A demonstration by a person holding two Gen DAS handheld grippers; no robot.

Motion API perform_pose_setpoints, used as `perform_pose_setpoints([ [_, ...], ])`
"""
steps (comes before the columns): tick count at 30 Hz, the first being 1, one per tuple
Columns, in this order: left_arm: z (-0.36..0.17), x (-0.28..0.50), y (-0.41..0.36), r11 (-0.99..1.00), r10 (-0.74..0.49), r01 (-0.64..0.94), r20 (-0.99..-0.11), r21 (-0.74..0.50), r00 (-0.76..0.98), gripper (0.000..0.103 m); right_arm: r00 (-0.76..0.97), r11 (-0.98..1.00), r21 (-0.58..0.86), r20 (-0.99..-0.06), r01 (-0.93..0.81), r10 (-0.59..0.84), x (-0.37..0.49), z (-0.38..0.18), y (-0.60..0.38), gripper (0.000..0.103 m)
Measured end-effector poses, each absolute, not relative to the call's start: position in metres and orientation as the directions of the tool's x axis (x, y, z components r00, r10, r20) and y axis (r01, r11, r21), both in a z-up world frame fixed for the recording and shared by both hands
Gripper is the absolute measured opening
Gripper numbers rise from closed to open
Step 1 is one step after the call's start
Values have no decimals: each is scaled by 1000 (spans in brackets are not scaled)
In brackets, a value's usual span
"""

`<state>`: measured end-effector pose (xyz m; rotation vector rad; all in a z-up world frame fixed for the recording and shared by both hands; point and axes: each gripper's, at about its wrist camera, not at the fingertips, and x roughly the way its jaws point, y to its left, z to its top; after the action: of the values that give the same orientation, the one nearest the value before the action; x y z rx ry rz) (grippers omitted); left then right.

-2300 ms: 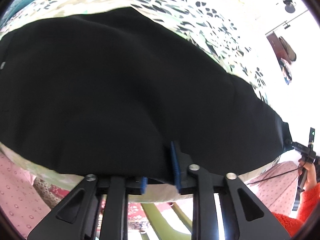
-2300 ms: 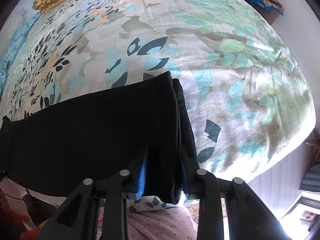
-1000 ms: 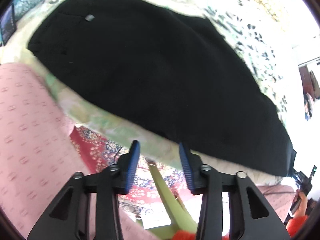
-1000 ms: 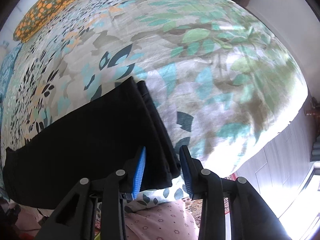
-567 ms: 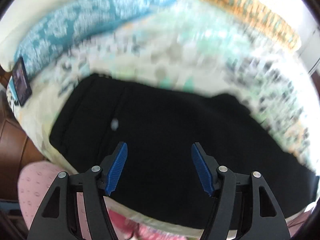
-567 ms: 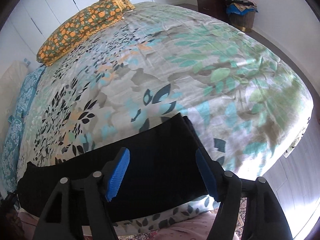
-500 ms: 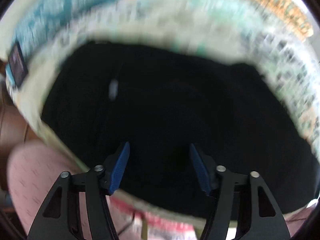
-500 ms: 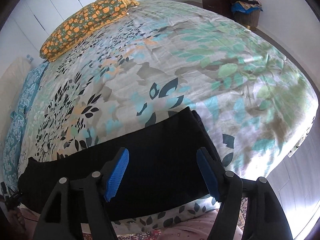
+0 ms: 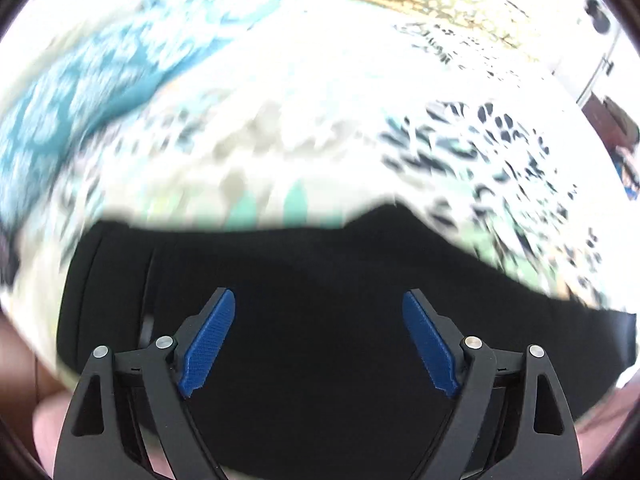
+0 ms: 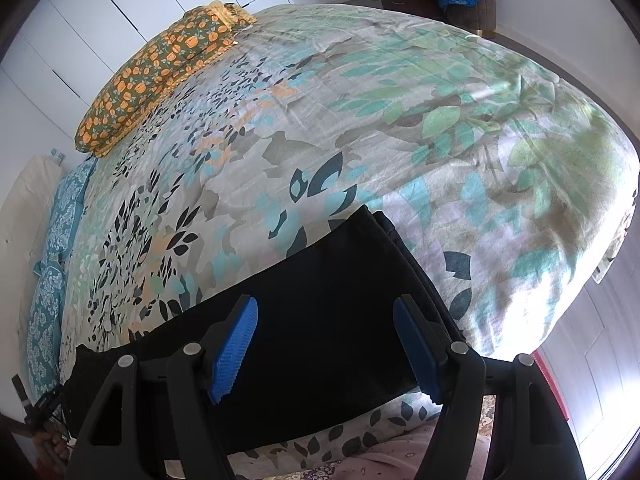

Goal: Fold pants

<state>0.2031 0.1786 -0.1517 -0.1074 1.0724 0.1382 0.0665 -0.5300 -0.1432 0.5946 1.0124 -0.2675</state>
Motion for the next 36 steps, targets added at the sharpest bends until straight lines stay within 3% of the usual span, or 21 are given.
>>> perform_pose_setpoints([
  [4, -206, 253, 185, 972, 146, -223, -941, 79, 305, 87, 502, 782, 360, -862, 509, 71, 61, -150, -538, 71],
  [8, -202, 238, 179, 967, 189, -226, -919, 113, 347, 88, 492, 769, 382, -864, 512, 101, 60, -156, -542, 71],
  [15, -165, 198, 147, 985, 9, -154, -886, -71, 464, 89, 621, 625, 626, -735, 466, 274, 64, -164, -583, 70],
  [19, -171, 184, 127, 992, -13, -104, -892, -67, 451, 89, 531, 762, 514, -804, 395, 267, 91, -159, -596, 70],
  [22, -184, 180, 129, 990, 0, -128, -909, -59, 417, 89, 420, 796, 496, -841, 347, 341, 109, -174, -598, 70],
  [28, -181, 177, 142, 983, 9, -168, -902, -71, 432, 89, 288, 842, 443, -887, 309, 361, 119, -206, -602, 69],
  [32, -184, 177, 148, 979, 23, -192, -902, -67, 431, 89, 248, 835, 470, -878, 286, 410, 124, -220, -598, 59],
  [34, -187, 176, 150, 977, 26, -204, -907, -67, 421, 89, 233, 827, 490, -869, 276, 437, 124, -224, -594, 59],
  [35, -189, 176, 151, 976, 27, -208, -908, -67, 418, 89, 227, 816, 504, -862, 283, 453, 123, -226, -594, 52],
  [36, -190, 177, 152, 975, 28, -210, -909, -67, 416, 89, 220, 803, 516, -856, 300, 468, 122, -229, -595, 30],
])
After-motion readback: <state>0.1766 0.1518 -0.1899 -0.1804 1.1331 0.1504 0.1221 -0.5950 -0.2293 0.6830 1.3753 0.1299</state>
